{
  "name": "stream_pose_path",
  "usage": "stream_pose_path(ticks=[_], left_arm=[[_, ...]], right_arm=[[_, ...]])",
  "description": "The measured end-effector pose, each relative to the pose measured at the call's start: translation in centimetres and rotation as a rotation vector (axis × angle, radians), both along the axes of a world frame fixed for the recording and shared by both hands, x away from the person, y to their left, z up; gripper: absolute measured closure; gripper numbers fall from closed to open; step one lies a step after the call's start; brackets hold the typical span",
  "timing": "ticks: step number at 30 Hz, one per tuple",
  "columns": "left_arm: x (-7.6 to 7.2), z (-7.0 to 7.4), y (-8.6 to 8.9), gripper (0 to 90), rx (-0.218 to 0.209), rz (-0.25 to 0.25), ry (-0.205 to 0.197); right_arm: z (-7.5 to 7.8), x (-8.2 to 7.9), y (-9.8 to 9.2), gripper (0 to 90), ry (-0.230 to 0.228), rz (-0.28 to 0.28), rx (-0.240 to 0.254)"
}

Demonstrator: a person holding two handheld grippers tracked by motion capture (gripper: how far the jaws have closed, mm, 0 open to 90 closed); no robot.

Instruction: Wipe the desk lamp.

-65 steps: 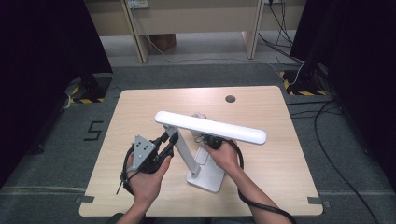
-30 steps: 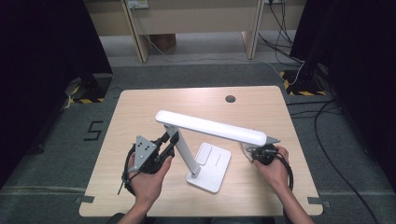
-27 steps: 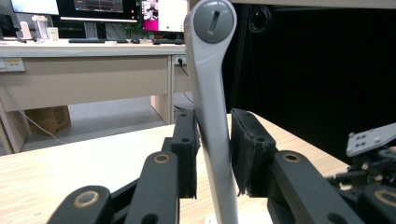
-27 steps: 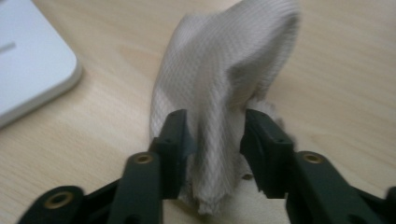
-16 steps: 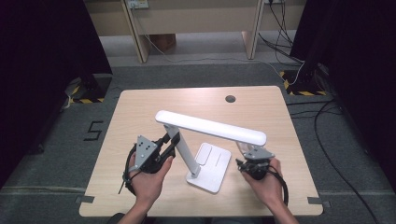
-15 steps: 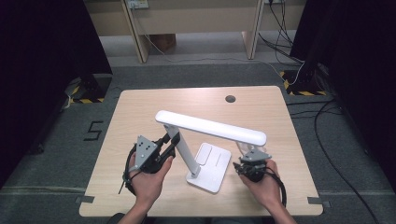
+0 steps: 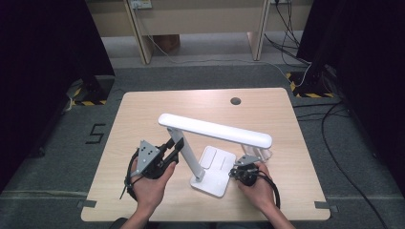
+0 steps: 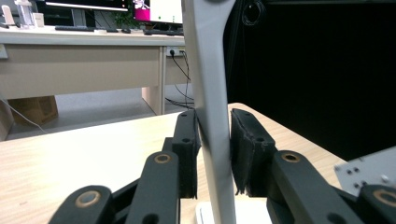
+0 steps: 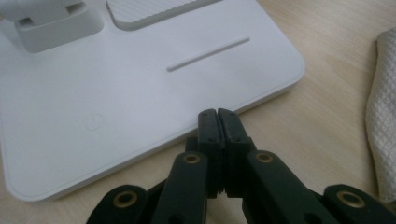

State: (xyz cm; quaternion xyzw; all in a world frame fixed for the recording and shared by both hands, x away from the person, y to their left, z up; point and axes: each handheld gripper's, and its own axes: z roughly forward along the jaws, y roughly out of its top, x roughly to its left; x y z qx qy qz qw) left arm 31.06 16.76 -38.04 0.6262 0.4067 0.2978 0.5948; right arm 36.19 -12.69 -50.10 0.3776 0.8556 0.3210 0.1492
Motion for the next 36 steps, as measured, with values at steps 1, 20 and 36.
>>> stream_pose_path(ticks=[1, 20, 36], left_arm=[[-0.1, -0.1, 0.1, 71.4, -0.003, -0.003, 0.0], [0.3, -0.9, 1.6, 69.7, -0.029, 0.041, 0.004], [0.2, -1.0, 2.2, 56.1, -0.017, -0.014, -0.014]], right_arm=[[0.1, 0.3, 0.1, 88.7, 0.006, 0.001, -0.002], [0.3, 5.0, 3.2, 88.5, 0.004, -0.02, -0.016], [0.5, 5.1, 2.6, 71.9, -0.023, -0.026, -0.007]])
